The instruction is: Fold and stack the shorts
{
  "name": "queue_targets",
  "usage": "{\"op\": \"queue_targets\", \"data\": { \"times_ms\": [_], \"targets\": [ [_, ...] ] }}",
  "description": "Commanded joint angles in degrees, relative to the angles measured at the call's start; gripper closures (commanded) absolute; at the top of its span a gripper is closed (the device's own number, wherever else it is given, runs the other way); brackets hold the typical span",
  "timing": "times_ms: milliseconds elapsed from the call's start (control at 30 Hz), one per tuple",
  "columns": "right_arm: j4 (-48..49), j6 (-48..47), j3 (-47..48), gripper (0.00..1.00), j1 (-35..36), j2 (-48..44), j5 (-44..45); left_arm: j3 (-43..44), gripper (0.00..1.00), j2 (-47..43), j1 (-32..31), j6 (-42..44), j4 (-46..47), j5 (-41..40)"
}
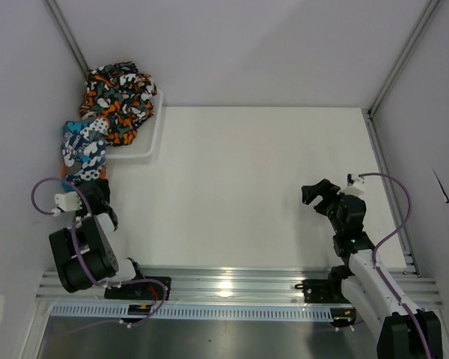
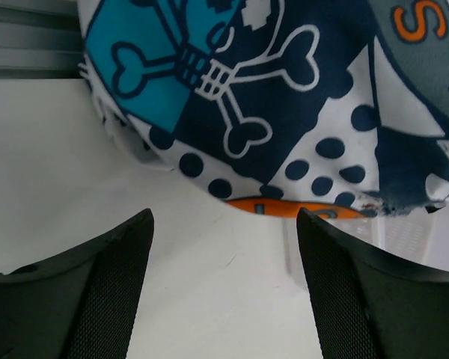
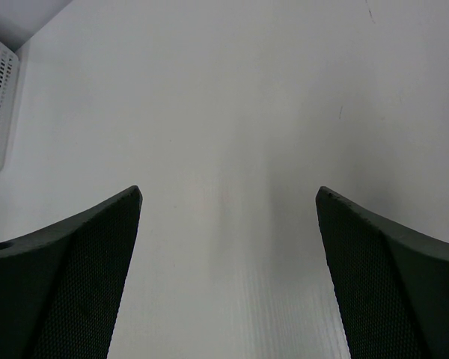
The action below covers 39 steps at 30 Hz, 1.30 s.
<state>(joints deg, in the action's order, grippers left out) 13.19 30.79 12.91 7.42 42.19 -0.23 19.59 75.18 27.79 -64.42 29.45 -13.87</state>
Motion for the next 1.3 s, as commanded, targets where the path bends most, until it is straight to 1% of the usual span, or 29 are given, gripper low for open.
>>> {"op": "queue_targets", "data": {
  "times_ms": [0,33,67,133,167,233,267,300,333,400,433,467,533,567,600,633,667,700,733,767,833,900,933,1033,1133,1267],
  "targets": [
    [1.84,-1.96,-0.6,0.0,0.23,-1.5,2.51,5.27,0.31,3.56,0.07,-2.46,8.69,-1.86],
    [1.84,-1.96,-0.6,0.0,0.23,-1.59,2.69,6.5,0.37,4.09,0.07,-2.2,9.21,-2.13],
    [1.84,-1.96,-0.69,0.01,0.23,-1.59,3.04,7.99,0.5,4.62,-0.02,-0.63,9.05,-1.95],
    [2.01,-1.87,-0.6,0.0,0.23,-1.15,3.22,9.4,0.57,5.59,-0.46,-0.27,7.12,-2.65],
    [2.1,-1.87,-0.6,0.0,0.23,-0.89,3.13,10.63,0.64,5.94,-0.54,0.17,6.85,-2.57],
    [2.02,-1.87,-0.43,0.01,0.23,-0.36,3.04,11.43,0.72,6.73,-0.63,0.7,6.32,-1.34],
    [2.01,-1.78,-0.34,0.01,0.23,-0.36,3.22,12.56,0.86,6.56,-0.55,1.83,5.8,-1.08],
    [1.84,-1.87,-0.25,0.01,0.23,-0.27,3.22,12.83,0.97,6.3,-0.55,2.37,5.44,-0.2],
    [1.84,-1.87,-0.25,0.01,0.23,-0.36,3.13,12.92,1.0,5.51,-0.55,2.81,5.7,0.59],
    [1.75,-1.7,-0.16,0.0,0.23,-0.36,3.04,12.75,1.0,3.76,-1.24,4.12,6.67,1.47],
    [1.92,-1.61,-0.08,0.0,0.23,-0.36,2.95,13.01,1.0,2.7,-1.86,6.48,6.41,0.78],
    [1.84,-1.69,0.01,0.01,0.23,-0.36,2.69,13.53,1.0,0.26,-3.17,7.63,3.01,-0.53],
    [1.93,-1.61,0.01,0.01,0.23,-0.36,2.25,14.94,1.0,-2.04,-4.23,9.66,-0.09,-4.83],
    [1.93,-1.61,0.01,0.01,0.23,-0.27,2.08,15.12,0.97,-3.27,-4.32,10.1,-0.88,-4.94],
    [2.01,-1.52,-0.07,0.01,0.23,-0.27,2.08,16.6,0.87,-3.37,-4.24,9.93,-3.67,-4.94],
    [2.19,-1.52,0.01,0.01,0.23,-0.27,1.9,17.4,0.74,-3.28,-4.24,9.93,-5.61,-4.85],
    [2.63,-1.43,-0.07,0.01,0.23,-0.1,1.55,20.54,0.41,-2.24,-4.32,10.28,-9.98,-4.59],
    [2.72,-1.43,-0.07,0.01,0.23,0.08,1.55,21.79,0.41,-1.36,-4.24,10.28,-12.29,-4.59],
    [2.8,-1.34,0.01,0.0,0.14,0.34,1.46,22.76,0.34,-0.3,-4.15,10.54,-14.05,-4.15],
    [2.98,-1.43,0.01,0.01,0.23,0.69,1.37,24.77,0.3,0.84,-4.15,10.63,-15.64,-3.89],
    [3.07,-1.52,0.01,0.01,0.23,1.05,1.37,28.54,0.27,4.7,-3.97,10.63,-19.58,-3.54],
    [3.33,-1.43,-0.07,0.01,0.23,1.22,1.46,30.49,0.27,7.43,-3.54,10.64,-22.05,-2.04],
    [3.42,-1.52,-0.07,0.01,0.23,1.31,1.46,33.03,0.27,9.7,-3.45,10.55,-24.42,-1.69],
    [3.95,-1.52,-0.16,0.0,0.14,1.92,1.55,35.59,0.26,12.88,-3.18,10.9,-26.89,-1.25],
    [4.21,-1.43,0.1,0.01,0.14,2.89,1.37,35.95,0.27,13.77,-3.27,10.37,-27.61,-1.25],
    [4.48,-1.43,0.45,0.01,0.14,3.77,1.11,33.06,0.27,11.76,-3.71,10.37,-26.99,-2.12]
  ]
}}
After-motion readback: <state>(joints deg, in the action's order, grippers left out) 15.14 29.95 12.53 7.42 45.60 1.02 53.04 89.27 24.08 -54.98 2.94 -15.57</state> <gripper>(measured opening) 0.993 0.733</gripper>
